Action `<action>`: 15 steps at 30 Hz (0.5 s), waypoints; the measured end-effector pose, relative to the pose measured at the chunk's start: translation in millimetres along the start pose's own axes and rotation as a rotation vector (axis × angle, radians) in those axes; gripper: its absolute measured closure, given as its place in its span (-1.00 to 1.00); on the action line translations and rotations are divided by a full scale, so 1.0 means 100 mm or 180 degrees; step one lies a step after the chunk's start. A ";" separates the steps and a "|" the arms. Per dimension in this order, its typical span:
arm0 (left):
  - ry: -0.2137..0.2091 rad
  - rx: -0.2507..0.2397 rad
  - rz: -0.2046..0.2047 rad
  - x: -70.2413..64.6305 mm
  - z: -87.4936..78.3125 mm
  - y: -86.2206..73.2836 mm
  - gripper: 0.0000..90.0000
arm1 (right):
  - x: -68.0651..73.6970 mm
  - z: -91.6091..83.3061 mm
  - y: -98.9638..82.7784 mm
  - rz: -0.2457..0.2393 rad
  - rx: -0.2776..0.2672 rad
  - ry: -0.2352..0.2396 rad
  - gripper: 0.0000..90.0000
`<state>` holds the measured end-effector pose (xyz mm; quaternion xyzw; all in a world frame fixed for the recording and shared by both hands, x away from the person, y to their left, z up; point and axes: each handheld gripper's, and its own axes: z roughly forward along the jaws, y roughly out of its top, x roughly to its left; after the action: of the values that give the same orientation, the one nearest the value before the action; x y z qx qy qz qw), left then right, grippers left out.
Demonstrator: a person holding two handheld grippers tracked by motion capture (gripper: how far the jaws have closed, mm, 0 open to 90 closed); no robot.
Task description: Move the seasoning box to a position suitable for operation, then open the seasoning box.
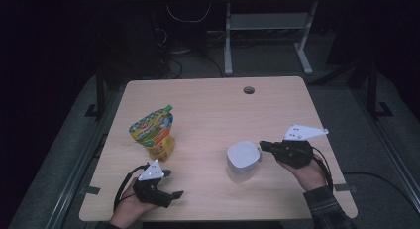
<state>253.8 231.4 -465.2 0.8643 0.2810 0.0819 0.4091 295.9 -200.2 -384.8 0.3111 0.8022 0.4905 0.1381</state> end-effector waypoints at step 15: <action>-0.0011 0.0025 0.0021 -0.03 0.03 0.02 -0.71 | 0.04 0.03 0.11 -0.0049 -0.0061 0.0076 1.00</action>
<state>253.8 226.4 -465.3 0.8669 0.2777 0.0806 0.4059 298.7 -192.2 -376.5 0.2977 0.8015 0.5008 0.1352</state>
